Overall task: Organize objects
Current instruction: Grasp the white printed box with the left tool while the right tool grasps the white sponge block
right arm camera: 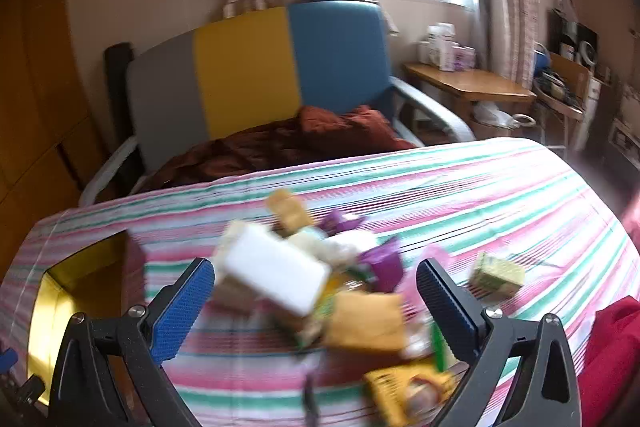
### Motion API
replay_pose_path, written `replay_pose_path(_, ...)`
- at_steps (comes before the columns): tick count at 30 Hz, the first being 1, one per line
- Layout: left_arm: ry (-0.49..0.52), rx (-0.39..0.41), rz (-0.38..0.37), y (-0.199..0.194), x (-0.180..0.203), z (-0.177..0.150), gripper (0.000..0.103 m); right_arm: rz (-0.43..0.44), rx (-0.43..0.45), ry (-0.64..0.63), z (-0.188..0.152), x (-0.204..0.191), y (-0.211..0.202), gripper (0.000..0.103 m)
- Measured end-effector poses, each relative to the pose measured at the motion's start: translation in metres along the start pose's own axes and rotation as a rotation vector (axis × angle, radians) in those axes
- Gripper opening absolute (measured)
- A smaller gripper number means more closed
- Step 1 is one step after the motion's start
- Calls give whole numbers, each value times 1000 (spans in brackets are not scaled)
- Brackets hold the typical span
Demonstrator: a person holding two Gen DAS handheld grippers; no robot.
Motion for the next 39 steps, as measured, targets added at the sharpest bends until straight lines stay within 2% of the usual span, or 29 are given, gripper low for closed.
replay_pose_path(6,50,-50,-120,11,34,12,102,-56,-33,119,-3,65,21,103)
replay_pose_path(12,189,-72,-211,24,95,25,103,7,-58,354,-17,106,32,103)
replay_pose_path(17,270,-86,-255,40,139,40,103,65,-71,405,-21,110,35,103)
replay_pose_path(19,290,-84,-259,46,151,45,103,84,-68,409,-20,109,34,103)
replay_pose_path(23,358,-89,-211,64,173,53,103,121,-65,425,-20,108,34,103)
replay_pose_path(28,419,-137,-168,99,195,59,103,152,-70,413,-18,102,35,103)
replay_pose_path(39,501,-208,-137,163,233,59,103,198,-95,344,-16,83,39,103)
Point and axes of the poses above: each gripper's, at about its wrist camera, not at the fingertips, and y roughly the way its jaws point, x to its right, z to its top, the point moved 5 cm from there along y, roughly the way its jaws point, and after that the axes turned 5 degrees about -y, right-handed, at the moved point
